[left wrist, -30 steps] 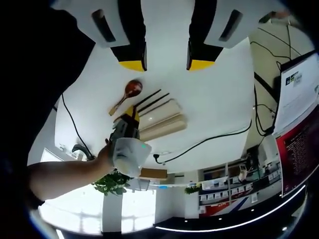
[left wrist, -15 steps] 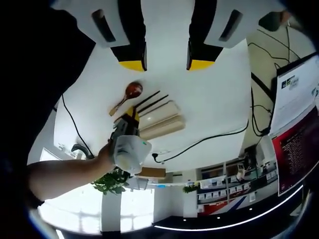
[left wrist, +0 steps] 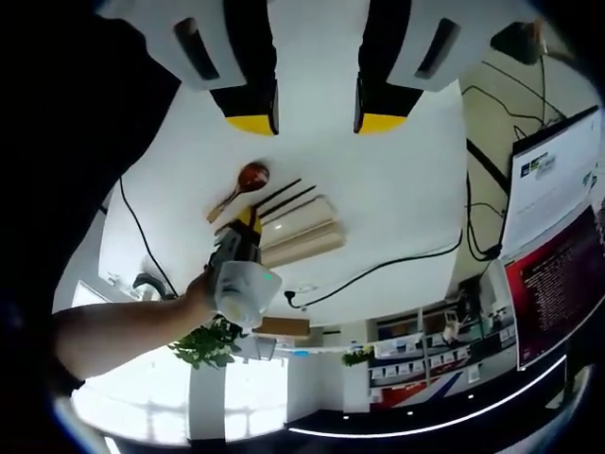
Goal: Arrange the utensils inside the cutlery case until each visible utensil rests in its matching compartment.
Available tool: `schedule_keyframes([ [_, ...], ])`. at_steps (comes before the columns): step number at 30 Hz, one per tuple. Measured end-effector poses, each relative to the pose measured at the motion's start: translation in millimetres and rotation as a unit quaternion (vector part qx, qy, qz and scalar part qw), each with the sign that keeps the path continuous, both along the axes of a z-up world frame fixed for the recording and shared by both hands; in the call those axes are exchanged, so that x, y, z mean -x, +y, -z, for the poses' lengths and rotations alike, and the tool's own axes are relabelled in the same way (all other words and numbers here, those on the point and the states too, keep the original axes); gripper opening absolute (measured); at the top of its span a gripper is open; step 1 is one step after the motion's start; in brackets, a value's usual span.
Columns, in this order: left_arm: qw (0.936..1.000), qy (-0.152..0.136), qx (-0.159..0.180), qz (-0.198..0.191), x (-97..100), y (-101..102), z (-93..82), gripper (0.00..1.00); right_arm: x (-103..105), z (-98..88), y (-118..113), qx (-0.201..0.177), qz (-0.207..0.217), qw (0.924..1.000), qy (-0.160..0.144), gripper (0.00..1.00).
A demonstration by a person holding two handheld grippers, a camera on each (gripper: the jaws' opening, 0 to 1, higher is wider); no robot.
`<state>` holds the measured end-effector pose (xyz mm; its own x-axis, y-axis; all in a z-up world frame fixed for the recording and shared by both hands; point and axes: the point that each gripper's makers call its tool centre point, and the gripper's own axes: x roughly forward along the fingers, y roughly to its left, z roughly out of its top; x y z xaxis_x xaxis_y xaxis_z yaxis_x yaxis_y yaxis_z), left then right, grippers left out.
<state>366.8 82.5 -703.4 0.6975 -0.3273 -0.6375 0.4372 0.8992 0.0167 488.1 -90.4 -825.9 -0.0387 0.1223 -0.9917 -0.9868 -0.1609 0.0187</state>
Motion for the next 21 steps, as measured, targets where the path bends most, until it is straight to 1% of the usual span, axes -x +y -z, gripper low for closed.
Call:
schedule_keyframes([
  [2,1.0,0.001,0.001,0.001,1.6,-1.5,0.0,0.32,0.3,-0.1,0.2,-0.004,-0.009,1.0,0.0,0.0],
  [6,0.9998,0.013,0.008,0.013,7.0,-8.9,8.1,0.34,-0.3,0.0,0.5,-0.007,0.0,1.0,0.004,0.0],
  [7,0.9998,0.012,0.004,0.014,7.2,-10.7,10.1,0.36,-0.2,0.0,0.5,-0.008,0.0,1.0,0.004,0.0],
  [9,0.9995,0.019,0.0,0.024,10.3,-15.7,12.8,0.35,-0.1,0.1,0.5,-0.008,-0.001,1.0,0.005,0.0],
  [10,0.9993,0.026,0.002,0.026,11.9,-16.8,16.2,0.35,-0.3,0.0,0.5,-0.008,0.002,0.9999,0.007,0.0],
  [12,0.9991,0.031,-0.001,0.03,14.3,-18.0,19.9,0.35,0.1,-0.2,0.6,-0.005,0.003,0.9999,0.01,0.0],
  [21,0.9987,0.039,0.004,0.032,17.8,-21.4,24.5,0.34,0.1,0.2,0.5,0.005,0.0,0.9999,0.01,0.0],
])
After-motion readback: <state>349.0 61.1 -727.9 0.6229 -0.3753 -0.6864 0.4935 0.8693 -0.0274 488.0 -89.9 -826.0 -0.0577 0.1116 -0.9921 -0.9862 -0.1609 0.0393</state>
